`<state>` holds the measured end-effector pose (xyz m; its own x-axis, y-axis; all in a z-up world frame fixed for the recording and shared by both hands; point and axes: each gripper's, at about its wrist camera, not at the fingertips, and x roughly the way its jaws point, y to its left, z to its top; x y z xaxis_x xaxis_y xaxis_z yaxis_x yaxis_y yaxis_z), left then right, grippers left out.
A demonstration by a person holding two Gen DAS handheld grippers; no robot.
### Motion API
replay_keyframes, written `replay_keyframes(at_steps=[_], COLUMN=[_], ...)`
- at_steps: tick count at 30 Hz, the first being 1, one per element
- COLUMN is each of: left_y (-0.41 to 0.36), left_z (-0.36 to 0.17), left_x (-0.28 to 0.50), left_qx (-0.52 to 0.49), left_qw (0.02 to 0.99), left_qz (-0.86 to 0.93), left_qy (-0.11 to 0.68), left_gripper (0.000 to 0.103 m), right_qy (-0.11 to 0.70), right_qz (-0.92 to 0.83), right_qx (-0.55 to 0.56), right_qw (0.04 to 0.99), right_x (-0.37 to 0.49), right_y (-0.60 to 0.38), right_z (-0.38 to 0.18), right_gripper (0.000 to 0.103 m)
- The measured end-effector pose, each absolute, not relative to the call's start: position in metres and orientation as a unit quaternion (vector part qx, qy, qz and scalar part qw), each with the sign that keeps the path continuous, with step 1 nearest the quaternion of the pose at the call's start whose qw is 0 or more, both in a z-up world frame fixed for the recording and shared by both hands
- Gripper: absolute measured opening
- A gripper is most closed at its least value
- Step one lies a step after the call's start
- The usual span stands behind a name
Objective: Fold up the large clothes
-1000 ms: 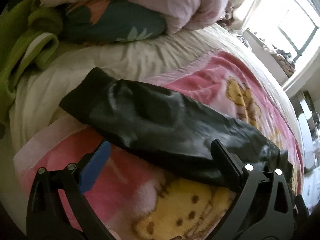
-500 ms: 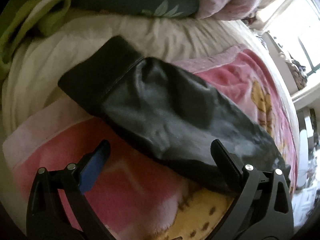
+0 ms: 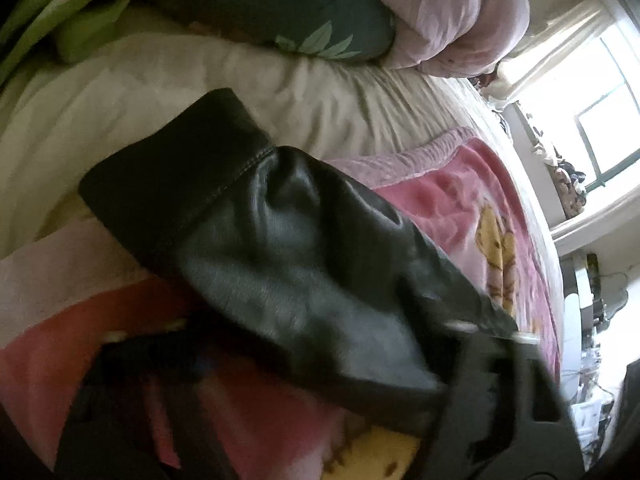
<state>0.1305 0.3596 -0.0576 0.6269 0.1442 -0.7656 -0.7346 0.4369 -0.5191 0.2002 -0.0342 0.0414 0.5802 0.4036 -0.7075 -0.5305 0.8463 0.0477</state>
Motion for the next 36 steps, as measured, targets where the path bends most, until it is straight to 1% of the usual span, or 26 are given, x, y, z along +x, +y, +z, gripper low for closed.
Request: replay_keyframes(at_steps=[1,2,3,4,7,9,14,19,22,28,36], left_y=[0.358,0.357,0.354,0.349,0.334,0.322,0.292,0.261,0.240,0.202,0.149], left_z=[-0.056,-0.054,-0.045,-0.033,0.000,0.023,0.062,0.091,0.104,0.120,0.129], left_x=[0.131,0.132,0.133,0.133,0.133,0.132,0.127,0.125,0.126,0.133,0.155], left_qx=[-0.453,-0.452,-0.445,-0.438,-0.408,-0.386,-0.351,-0.314,-0.289,-0.260,-0.206], left_qw=[0.786,0.791,0.803,0.820,0.856,0.879,0.912,0.935,0.946,0.956,0.967], left_qz=[0.272,0.265,0.253,0.232,0.191,0.162,0.123,0.088,0.068,0.018,-0.040], left_qy=[0.321,0.317,0.306,0.287,0.253,0.227,0.175,0.141,0.132,0.132,0.144], left_gripper=[0.026,0.017,0.014,0.007,0.002,0.001,0.000,0.000,0.000,0.000,0.000], right_qy=[0.372,0.369,0.368,0.367,0.366,0.364,0.360,0.360,0.356,0.343,0.321], right_qz=[0.261,0.255,0.253,0.252,0.251,0.245,0.233,0.214,0.211,0.204,0.179], right_qx=[-0.087,-0.090,-0.091,-0.092,-0.096,-0.099,-0.106,-0.068,-0.036,-0.021,0.036], right_qw=[0.887,0.889,0.890,0.891,0.891,0.893,0.897,0.906,0.909,0.917,0.929], right_x=[0.199,0.197,0.196,0.193,0.190,0.188,0.189,0.201,0.206,0.203,0.205], right_y=[-0.039,-0.046,-0.049,-0.055,-0.069,-0.080,-0.102,-0.127,-0.142,-0.163,-0.210], right_z=[0.041,0.041,0.041,0.041,0.039,0.038,0.032,0.029,0.031,0.039,0.059], right_gripper=[0.098,0.098,0.098,0.098,0.098,0.098,0.098,0.098,0.098,0.098,0.098])
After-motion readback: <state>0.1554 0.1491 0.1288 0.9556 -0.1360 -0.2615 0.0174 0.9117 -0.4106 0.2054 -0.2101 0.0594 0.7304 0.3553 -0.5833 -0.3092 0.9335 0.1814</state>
